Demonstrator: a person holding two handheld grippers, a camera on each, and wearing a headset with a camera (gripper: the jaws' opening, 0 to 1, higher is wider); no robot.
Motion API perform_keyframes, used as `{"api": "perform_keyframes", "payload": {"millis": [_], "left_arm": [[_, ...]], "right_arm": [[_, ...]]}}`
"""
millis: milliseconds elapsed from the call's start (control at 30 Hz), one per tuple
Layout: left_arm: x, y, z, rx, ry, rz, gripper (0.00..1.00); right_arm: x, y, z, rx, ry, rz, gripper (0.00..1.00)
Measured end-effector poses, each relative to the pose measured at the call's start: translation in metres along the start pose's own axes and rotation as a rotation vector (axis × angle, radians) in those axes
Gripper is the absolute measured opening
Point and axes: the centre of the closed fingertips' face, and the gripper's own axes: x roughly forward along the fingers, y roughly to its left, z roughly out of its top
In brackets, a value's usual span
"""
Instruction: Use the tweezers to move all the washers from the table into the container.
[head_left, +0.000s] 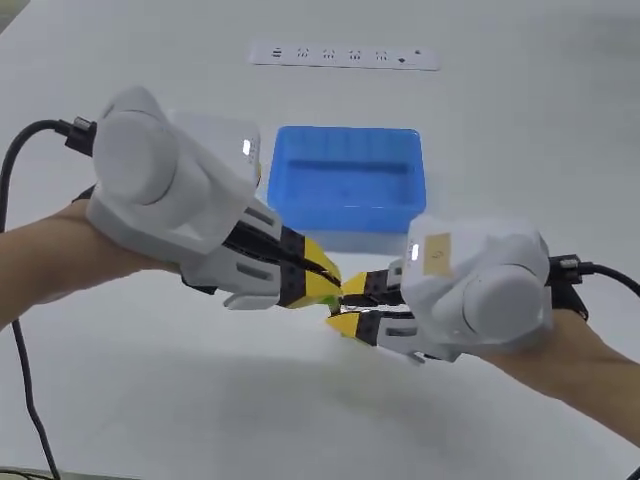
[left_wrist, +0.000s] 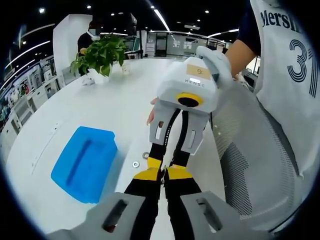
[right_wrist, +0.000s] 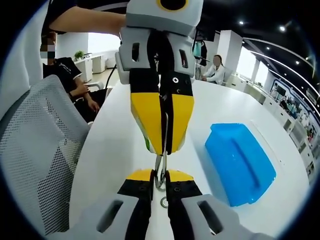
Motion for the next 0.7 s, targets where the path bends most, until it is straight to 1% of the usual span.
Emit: {"api": "perform_keyframes", "payload": {"millis": [167,433,567,700], "left_arm": [[-0.002,0.000,0.004,0.007,-0.004,0.007,0.07],[-0.008,-0.001,0.010,0.032,0.009,0.010,0.06],[-0.012,0.001,0.015,0.046,0.012,0.013,0.06],[-0.017,0.005,0.022,0.072,0.019,0.018,0.06]], "right_arm": [[-0.004,-0.001,0.003,-0.005,-0.004,-0.006,0.10],[-0.008,-0.003,0.010,-0.025,-0.008,-0.015,0.10],[-0.011,-0.006,0.015,-0.034,-0.014,-0.020,0.10],[-0.016,-0.012,0.022,-0.062,-0.016,-0.033,0.10]]}}
